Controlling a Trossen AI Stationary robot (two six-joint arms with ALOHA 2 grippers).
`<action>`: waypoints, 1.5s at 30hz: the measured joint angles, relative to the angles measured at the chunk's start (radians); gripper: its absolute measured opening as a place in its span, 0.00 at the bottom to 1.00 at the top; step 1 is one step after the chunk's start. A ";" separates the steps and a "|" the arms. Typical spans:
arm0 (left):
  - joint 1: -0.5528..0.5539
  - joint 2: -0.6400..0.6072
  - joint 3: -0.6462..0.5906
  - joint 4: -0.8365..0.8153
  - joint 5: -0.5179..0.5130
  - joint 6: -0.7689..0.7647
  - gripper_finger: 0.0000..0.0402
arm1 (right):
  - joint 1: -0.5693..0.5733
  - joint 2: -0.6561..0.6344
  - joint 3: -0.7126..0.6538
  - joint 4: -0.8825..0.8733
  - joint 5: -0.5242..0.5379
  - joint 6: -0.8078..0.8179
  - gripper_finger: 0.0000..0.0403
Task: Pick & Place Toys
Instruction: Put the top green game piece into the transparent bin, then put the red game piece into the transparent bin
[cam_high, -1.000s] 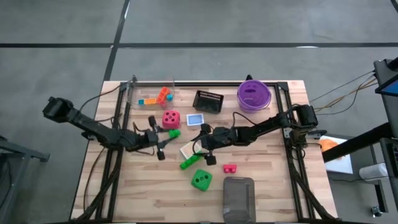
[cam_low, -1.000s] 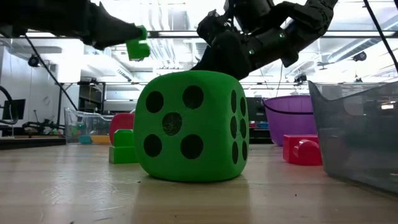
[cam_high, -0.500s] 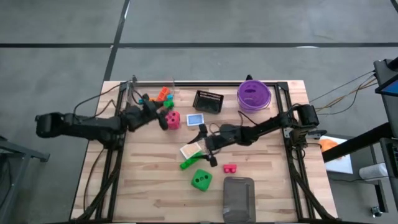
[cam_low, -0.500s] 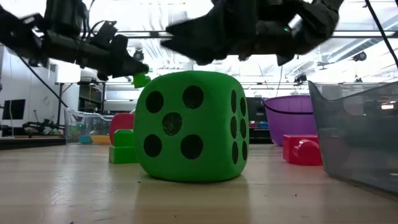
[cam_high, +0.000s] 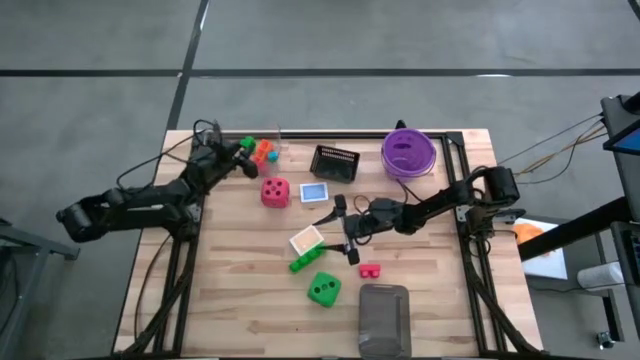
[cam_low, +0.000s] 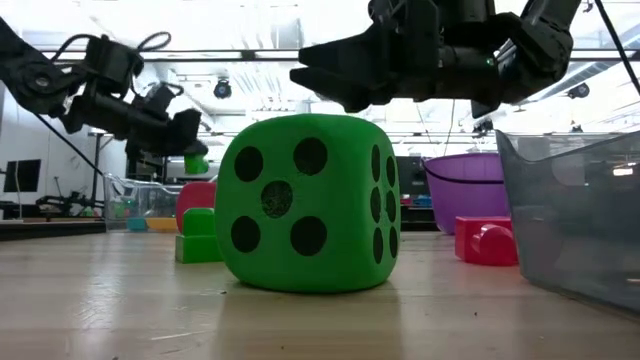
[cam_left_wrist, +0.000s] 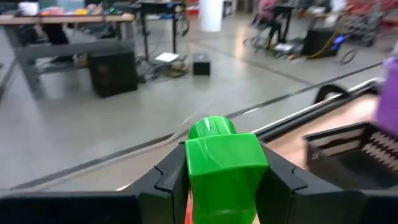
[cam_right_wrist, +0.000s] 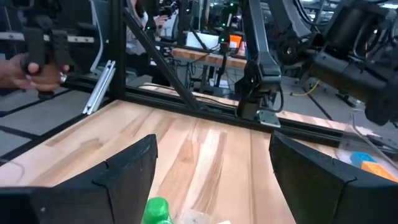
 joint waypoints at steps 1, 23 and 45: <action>0.012 0.010 0.000 -0.009 0.000 0.000 0.32 | 0.000 -0.001 0.000 0.001 0.000 0.000 0.75; 0.040 0.097 0.003 -0.011 -0.017 -0.102 0.91 | 0.000 -0.009 -0.008 -0.010 0.003 0.017 0.75; -0.535 -0.055 0.003 0.045 0.348 -0.010 0.58 | 0.046 -0.211 0.023 -0.782 0.055 0.100 0.75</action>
